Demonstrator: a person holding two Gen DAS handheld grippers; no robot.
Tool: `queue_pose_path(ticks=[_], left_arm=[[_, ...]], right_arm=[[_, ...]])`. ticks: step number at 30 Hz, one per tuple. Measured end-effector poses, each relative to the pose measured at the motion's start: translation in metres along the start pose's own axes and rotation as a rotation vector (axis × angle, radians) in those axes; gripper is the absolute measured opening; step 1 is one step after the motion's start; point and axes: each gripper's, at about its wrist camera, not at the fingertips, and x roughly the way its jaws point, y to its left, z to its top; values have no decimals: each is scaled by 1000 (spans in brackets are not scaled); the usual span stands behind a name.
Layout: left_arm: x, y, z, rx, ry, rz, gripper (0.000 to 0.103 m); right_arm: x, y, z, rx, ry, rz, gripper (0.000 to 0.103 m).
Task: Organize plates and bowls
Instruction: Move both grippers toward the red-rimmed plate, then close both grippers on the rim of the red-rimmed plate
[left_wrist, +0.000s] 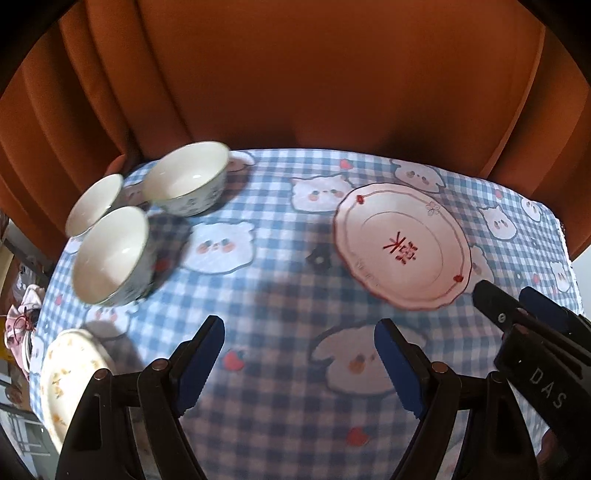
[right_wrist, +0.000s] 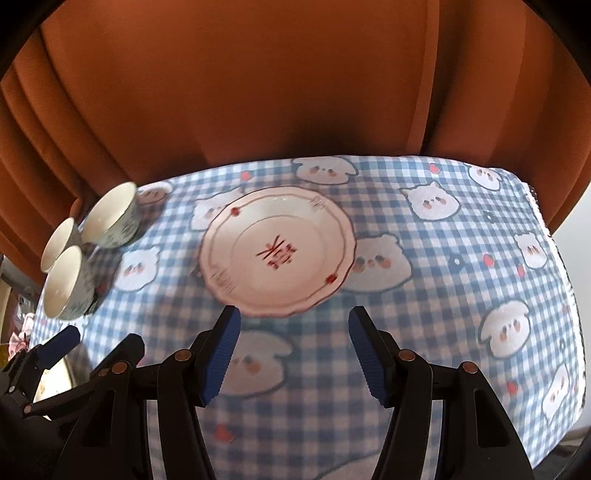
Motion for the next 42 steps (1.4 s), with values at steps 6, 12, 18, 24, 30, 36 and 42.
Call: queue_pose_path(ticks=[6,12,18,24,30,36,42], left_arm=[[29,-30,26,26,4,23,84],[67,-47,49,20,23,43,84],[101,-57,66,20,49,47,84],[130,-61,70,8,95,30,80],[139,-64,69,11,113,-8,77],[134,-72,63,45,119,-15,72],[115,-68,36,44,148,-26,71]], right_arm=[[33,-15,26,-2,5,36,72],[70,-24,48,4,18,35,72],[106,-37,65,34,36,28,72],[136,-42,71,48,71,28,71],[148,-44,69,62,103,46,62],[147,-42,66,60,118,44,62],[131,-39,51,51,130,34,62]])
